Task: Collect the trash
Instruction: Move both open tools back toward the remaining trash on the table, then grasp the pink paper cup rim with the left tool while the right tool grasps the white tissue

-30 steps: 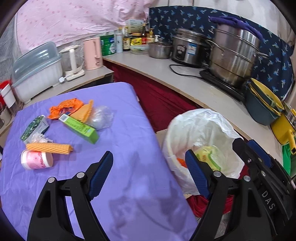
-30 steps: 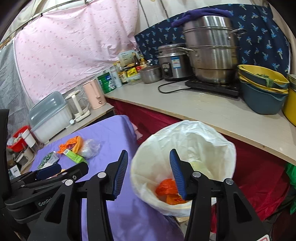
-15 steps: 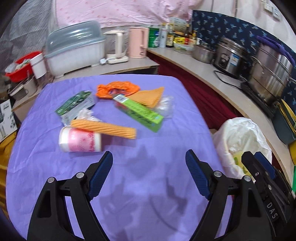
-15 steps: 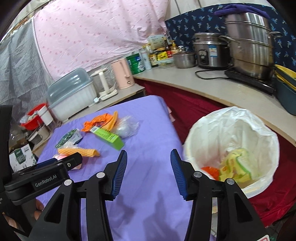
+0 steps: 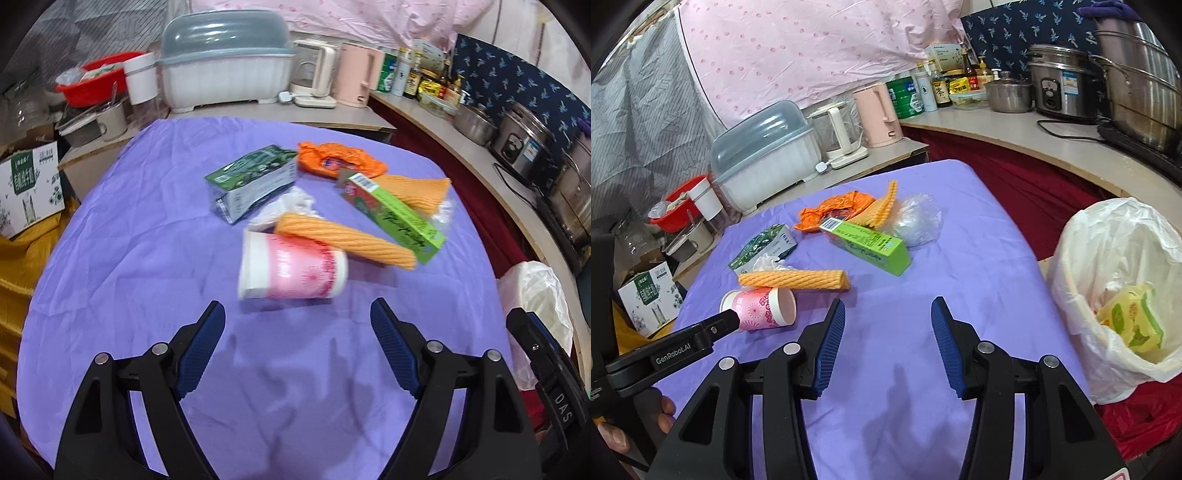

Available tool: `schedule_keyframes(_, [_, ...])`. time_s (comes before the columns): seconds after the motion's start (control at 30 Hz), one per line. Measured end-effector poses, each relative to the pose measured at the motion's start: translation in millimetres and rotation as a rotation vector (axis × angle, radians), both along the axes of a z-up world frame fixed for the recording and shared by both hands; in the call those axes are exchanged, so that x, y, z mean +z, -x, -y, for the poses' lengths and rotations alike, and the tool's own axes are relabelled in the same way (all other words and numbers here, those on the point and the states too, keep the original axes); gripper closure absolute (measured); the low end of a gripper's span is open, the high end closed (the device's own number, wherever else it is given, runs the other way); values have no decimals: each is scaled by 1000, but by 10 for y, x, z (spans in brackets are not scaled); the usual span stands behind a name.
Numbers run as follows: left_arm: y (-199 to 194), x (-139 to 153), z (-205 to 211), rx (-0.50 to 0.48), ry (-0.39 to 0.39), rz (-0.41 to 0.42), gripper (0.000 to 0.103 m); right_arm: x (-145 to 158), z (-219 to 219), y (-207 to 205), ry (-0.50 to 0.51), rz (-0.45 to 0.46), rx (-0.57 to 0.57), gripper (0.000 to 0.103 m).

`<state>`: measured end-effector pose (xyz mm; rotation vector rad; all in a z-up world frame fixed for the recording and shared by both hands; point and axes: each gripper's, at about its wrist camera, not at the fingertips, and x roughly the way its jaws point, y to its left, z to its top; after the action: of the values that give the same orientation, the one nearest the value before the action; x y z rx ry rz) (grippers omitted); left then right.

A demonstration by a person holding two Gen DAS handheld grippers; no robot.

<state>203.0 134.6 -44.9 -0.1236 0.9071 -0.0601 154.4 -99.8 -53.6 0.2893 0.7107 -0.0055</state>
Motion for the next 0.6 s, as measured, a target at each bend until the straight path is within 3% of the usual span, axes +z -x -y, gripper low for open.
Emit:
schedule_keyframes(0.23, [-136,-173,-301,34,43,-28,26,-89,-205,-262,-5,-19,32,55])
schedule_keyframes(0.43, [-267,-251,-301,-22,62,-21,27,-136,-324,-457,-13,-26,49,55])
schedule_keyframes(0.6, [-358,-311,-200,-99,76,-30,43,-161,-367,-602,-28,-30,50,55])
